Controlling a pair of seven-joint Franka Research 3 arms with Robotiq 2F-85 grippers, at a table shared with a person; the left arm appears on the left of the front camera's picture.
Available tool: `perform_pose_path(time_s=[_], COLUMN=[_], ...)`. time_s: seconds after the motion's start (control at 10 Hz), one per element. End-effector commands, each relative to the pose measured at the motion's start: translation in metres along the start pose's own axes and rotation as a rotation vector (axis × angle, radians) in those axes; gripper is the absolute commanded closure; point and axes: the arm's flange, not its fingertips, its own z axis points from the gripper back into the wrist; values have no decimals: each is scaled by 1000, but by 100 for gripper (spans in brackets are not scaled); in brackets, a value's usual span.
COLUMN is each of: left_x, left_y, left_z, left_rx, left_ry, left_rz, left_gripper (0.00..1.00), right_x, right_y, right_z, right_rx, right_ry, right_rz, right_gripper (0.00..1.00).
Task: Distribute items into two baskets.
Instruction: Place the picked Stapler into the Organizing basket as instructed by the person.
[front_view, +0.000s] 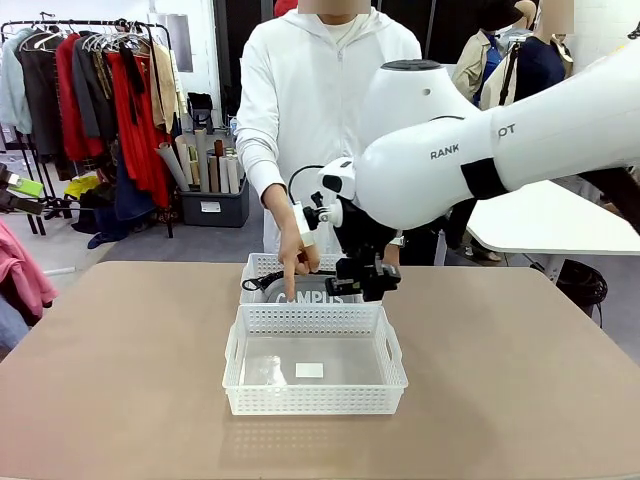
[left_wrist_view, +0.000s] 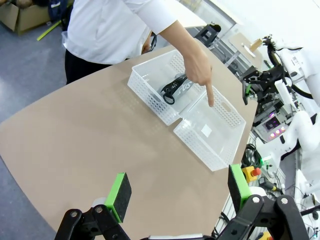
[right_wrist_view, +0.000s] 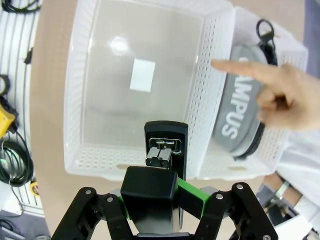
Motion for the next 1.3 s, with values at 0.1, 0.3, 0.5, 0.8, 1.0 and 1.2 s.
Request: perform_pose_path(time_s=[0.1, 0.3, 0.5, 0.8, 1.0, 1.2], left_x=[0, 0, 0, 0, 0, 0], left_y=[0, 0, 0, 0, 0, 0], left_z=[1, 1, 1, 1, 1, 1], left_rx=[2, 2, 2, 2, 2, 2], left_ry=[-4, -4, -4, -4, -4, -4], left_rz=[-1, -1, -1, -1, -1, -1], left_gripper=[0, 0, 0, 0, 0, 0], right_x=[12, 14, 8, 8, 11, 9], right_y=[-11, -18, -24, -28, -28, -30], right_z=[-14, -24, -39, -67, -81, -97], right_rx=[4, 31, 72, 147, 196, 252], right_ry=[-103, -148, -180, -185, -170, -177], right_rz=[63, 81, 48, -23, -54, -92], right_gripper=[87, 87, 87, 87, 87, 87])
